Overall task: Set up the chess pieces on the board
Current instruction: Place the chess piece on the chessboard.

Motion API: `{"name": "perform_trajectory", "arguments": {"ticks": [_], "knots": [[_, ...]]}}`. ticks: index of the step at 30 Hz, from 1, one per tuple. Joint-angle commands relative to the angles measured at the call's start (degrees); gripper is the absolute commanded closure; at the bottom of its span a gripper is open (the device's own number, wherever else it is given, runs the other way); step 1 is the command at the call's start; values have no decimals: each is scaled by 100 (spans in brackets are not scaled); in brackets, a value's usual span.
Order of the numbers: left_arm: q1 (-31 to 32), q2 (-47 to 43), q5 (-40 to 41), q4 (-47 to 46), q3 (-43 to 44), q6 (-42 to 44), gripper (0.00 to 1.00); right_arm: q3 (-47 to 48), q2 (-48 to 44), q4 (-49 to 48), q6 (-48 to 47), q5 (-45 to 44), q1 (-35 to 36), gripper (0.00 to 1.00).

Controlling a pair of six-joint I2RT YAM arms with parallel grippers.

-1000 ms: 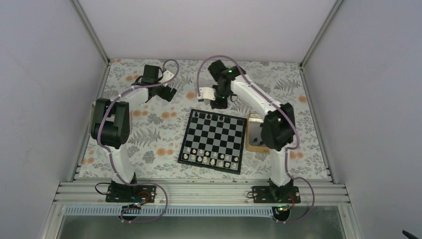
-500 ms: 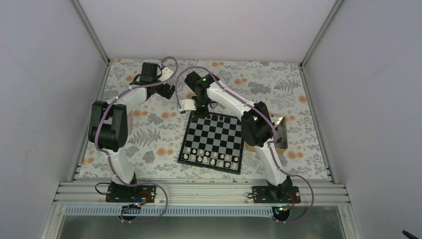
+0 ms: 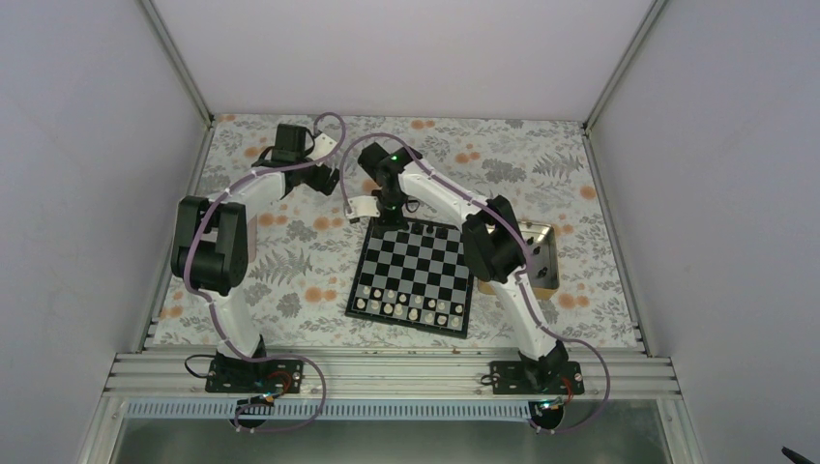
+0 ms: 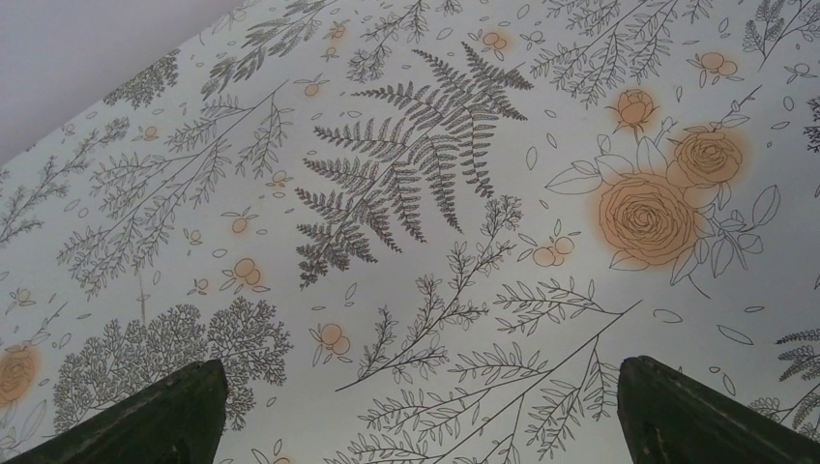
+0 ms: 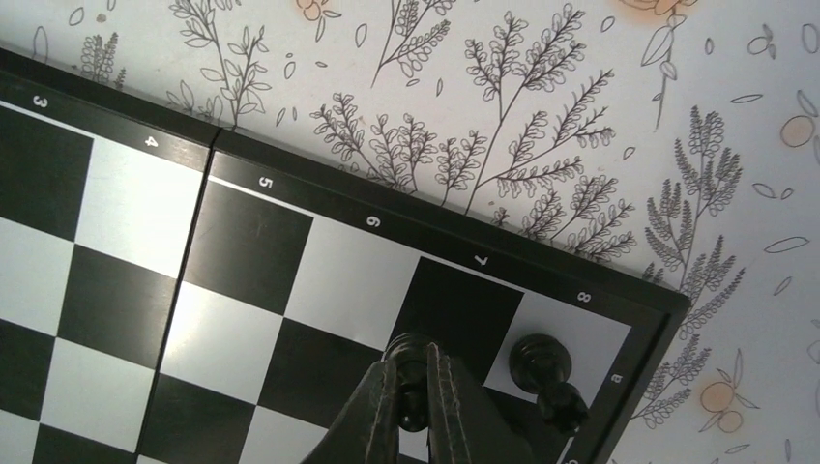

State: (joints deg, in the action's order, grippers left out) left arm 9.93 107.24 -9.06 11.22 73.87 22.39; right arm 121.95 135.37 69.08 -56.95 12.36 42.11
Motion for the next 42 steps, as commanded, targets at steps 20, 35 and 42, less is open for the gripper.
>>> {"name": "perform_trajectory", "arguments": {"ticks": [20,35,42], "knots": [[-36,-263,-270,-183,-136,-95,0,165,265,-246,36,29,34,87],[-57,-335,-216,-196,-140,-104,0,-84,-834,-324,177,-198,8,70],[-115,-385,-121,-155,-78,-117,0,-1025,-2302,-110,272,-204,-595,68]]}}
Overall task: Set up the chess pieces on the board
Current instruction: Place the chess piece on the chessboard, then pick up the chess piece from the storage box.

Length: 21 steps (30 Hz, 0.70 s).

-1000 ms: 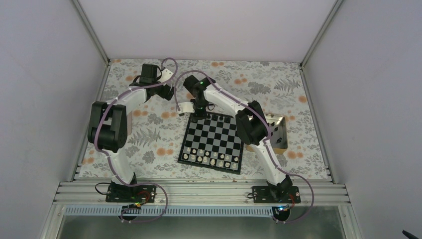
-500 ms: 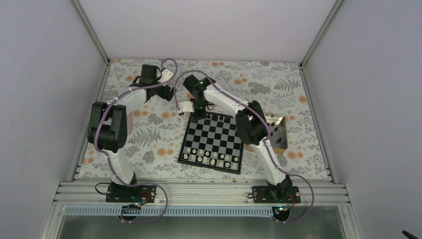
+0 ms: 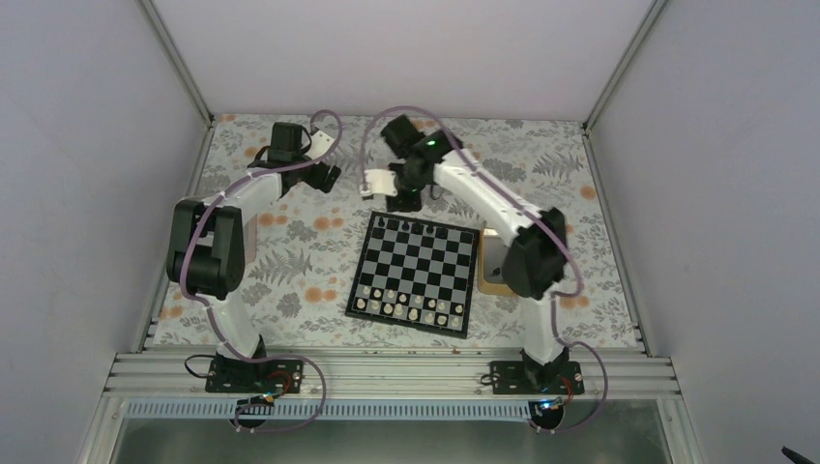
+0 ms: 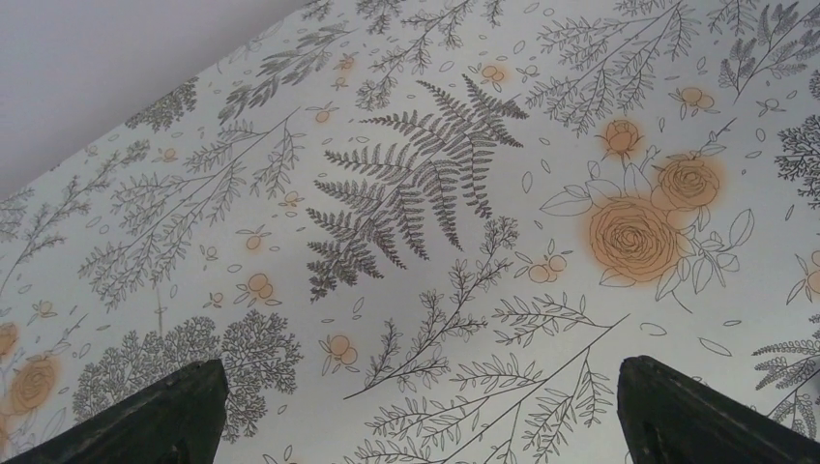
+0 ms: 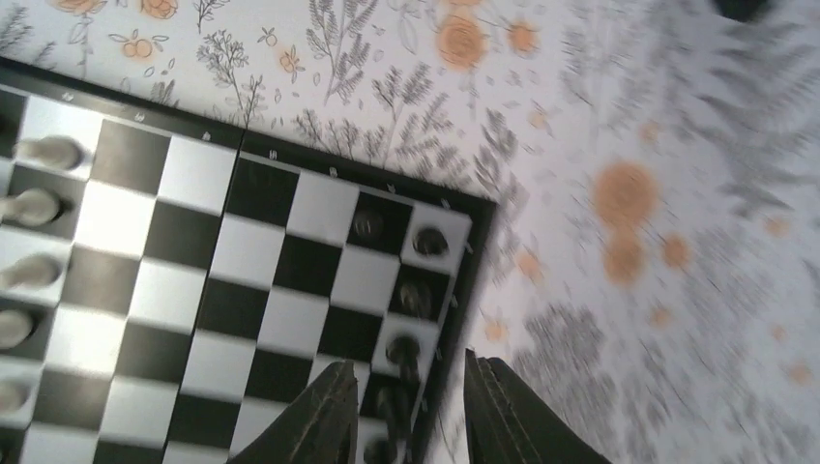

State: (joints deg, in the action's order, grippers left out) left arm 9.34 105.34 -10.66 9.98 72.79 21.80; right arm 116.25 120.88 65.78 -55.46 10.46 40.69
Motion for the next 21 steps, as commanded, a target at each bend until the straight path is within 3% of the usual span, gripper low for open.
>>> {"name": "perform_trajectory", "arguments": {"ticks": [1,6,11,15,21], "knots": [[-63,-175,37,-12,51,-64,0,-709,-1152,256,128,-2,-649,69],[-81,-38,-22,42,160,-141,0,-2351,-2096,165,149,-357,-1834,69],[-64,196,16,-95,189,-265,0,-3961,-2830,-574,31,-692,-2797,69],[-36,315,83,-181,239,-349,0,-4648,-2912,-943,2,-644,-3188,69],[22,301,231,-318,150,-391,0,-5197,-2853,-1006,31,-383,-3216,70]]}}
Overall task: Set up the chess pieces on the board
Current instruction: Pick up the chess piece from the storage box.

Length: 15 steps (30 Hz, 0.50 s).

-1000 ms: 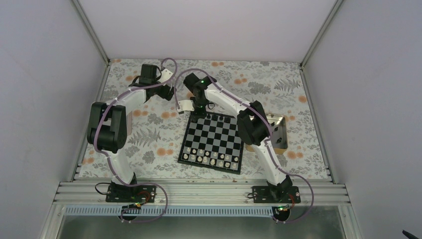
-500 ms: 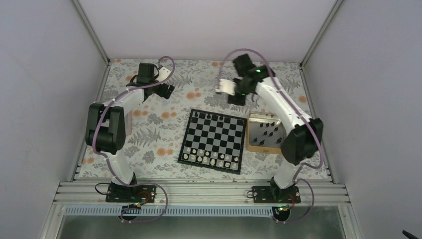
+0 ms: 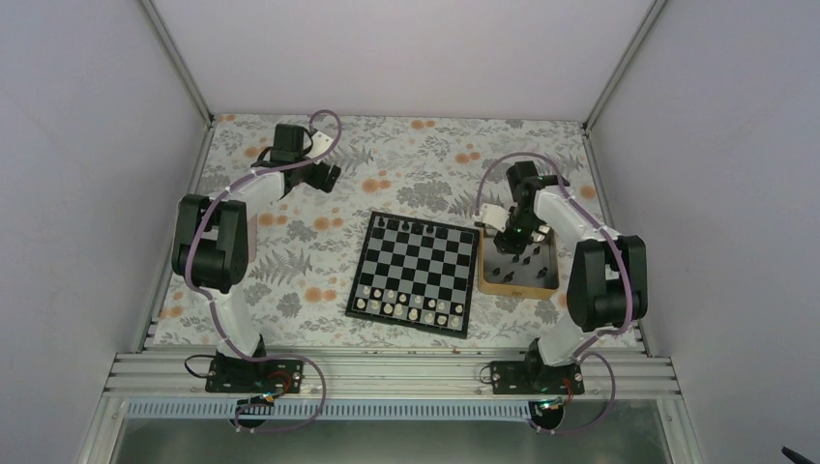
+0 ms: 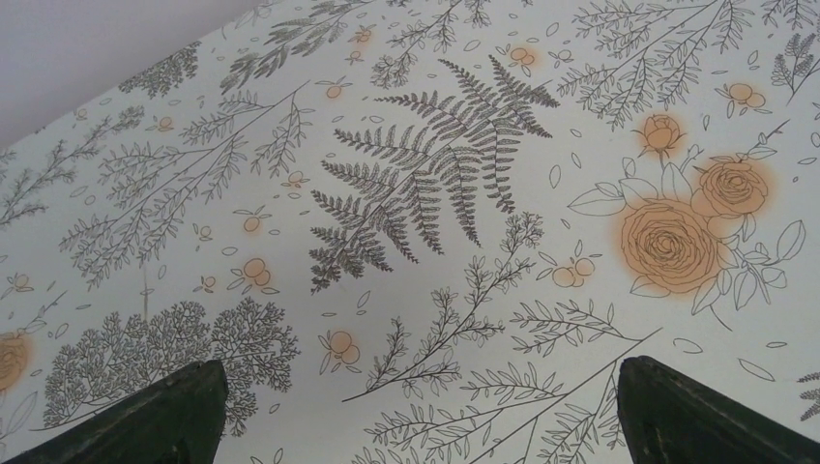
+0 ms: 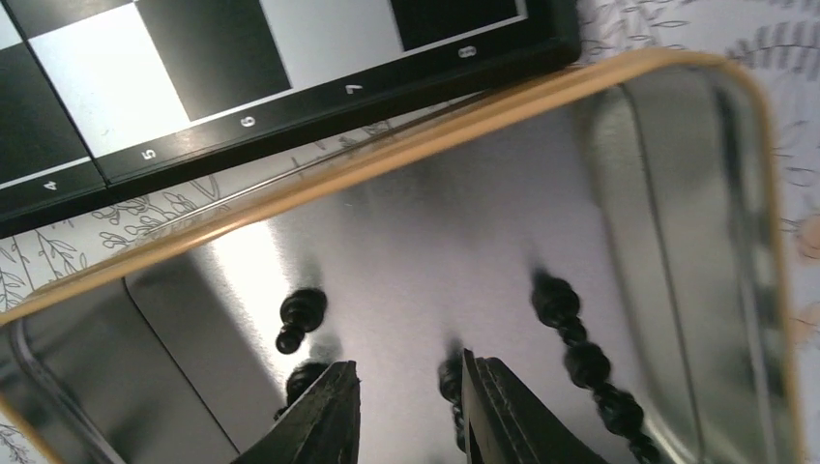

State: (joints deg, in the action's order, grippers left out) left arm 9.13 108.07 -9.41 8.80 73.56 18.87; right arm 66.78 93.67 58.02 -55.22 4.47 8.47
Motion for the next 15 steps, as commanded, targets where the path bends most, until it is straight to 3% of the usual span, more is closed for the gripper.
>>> {"name": "perform_trajectory", "arguments": {"ticks": [1,15], "knots": [[50,44,127,-210,71,-110,0,-365,-130,-286,44,156,25,70],[107,144,177,-177,158,-103,0,-858,-175,-391,220,249,135,68]]}}
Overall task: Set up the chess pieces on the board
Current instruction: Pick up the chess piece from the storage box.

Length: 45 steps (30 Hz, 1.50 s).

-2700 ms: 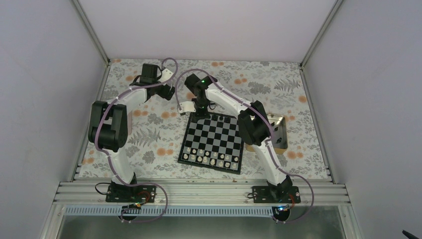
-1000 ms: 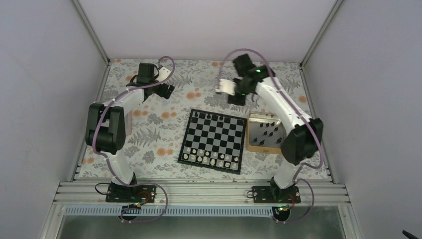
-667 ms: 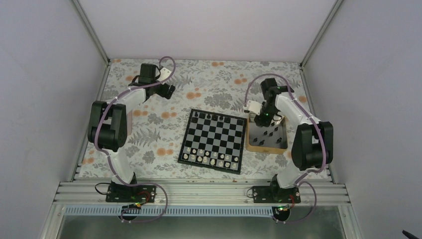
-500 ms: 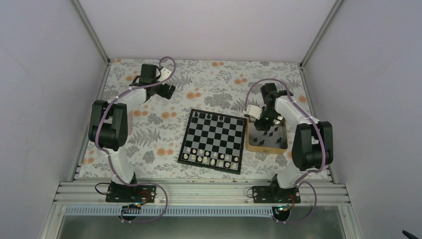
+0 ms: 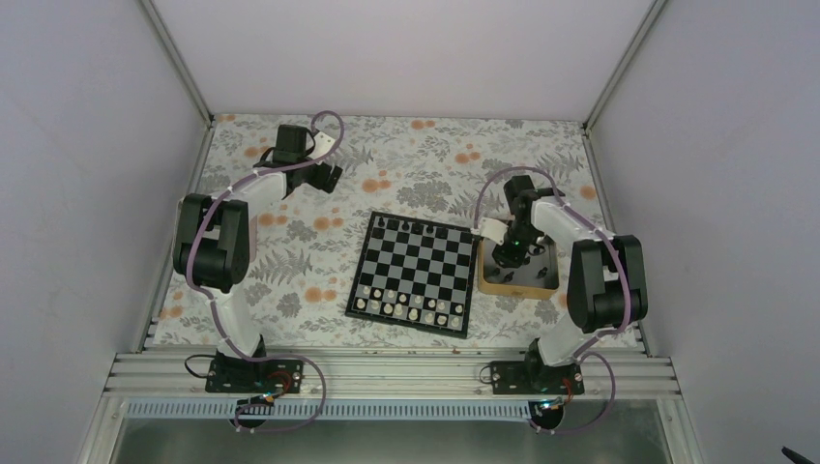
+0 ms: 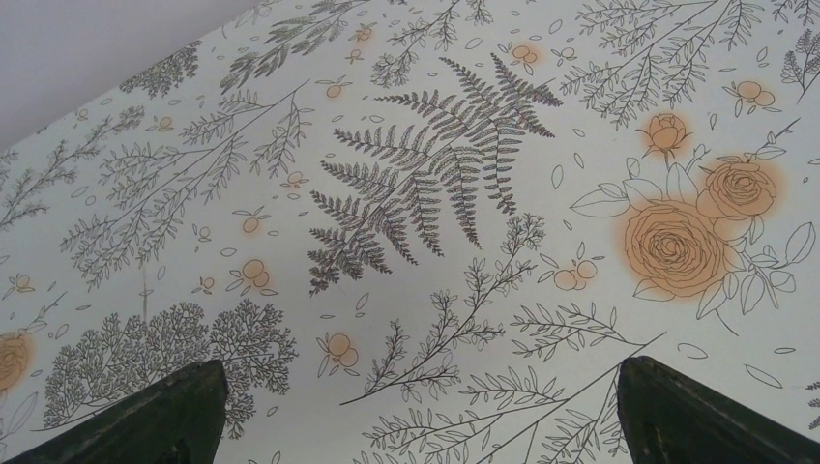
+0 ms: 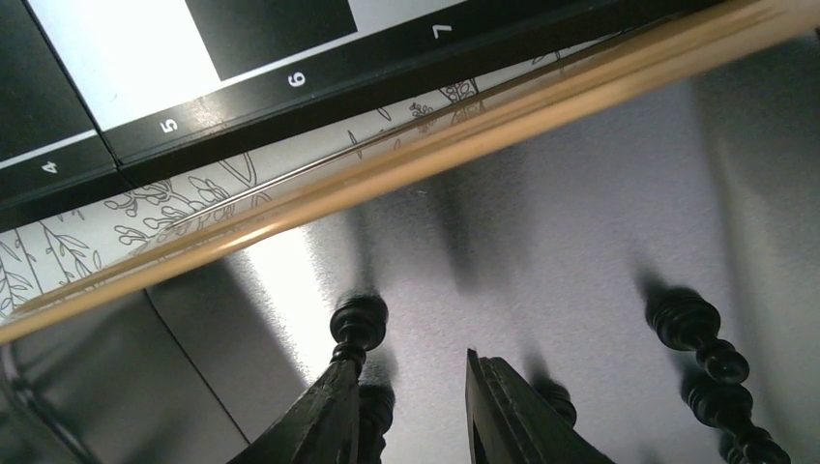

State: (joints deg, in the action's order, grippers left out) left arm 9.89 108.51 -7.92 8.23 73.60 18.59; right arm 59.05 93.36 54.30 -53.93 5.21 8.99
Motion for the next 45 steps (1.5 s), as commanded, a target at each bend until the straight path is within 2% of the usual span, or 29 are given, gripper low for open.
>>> {"name": "perform_trajectory", "arguments": {"ticks": [1,19,22,31,45], "knots": [[30,100,20,-122,159,-75,0,-105,-135,-23,98,185,89,68],[35,121,36,-102,179,-48,0,-288,89,-100,165,217,122,68],[35,142,42,-111,181,-48,0,-286,82,-94,155,223,122,72],[37,151,63,-124,164,-39,0,-140,-29,-88,144,199,122,93],[31,131,102,-200,80,-26,0,824,-42,360,50,-31,126,96]]}}
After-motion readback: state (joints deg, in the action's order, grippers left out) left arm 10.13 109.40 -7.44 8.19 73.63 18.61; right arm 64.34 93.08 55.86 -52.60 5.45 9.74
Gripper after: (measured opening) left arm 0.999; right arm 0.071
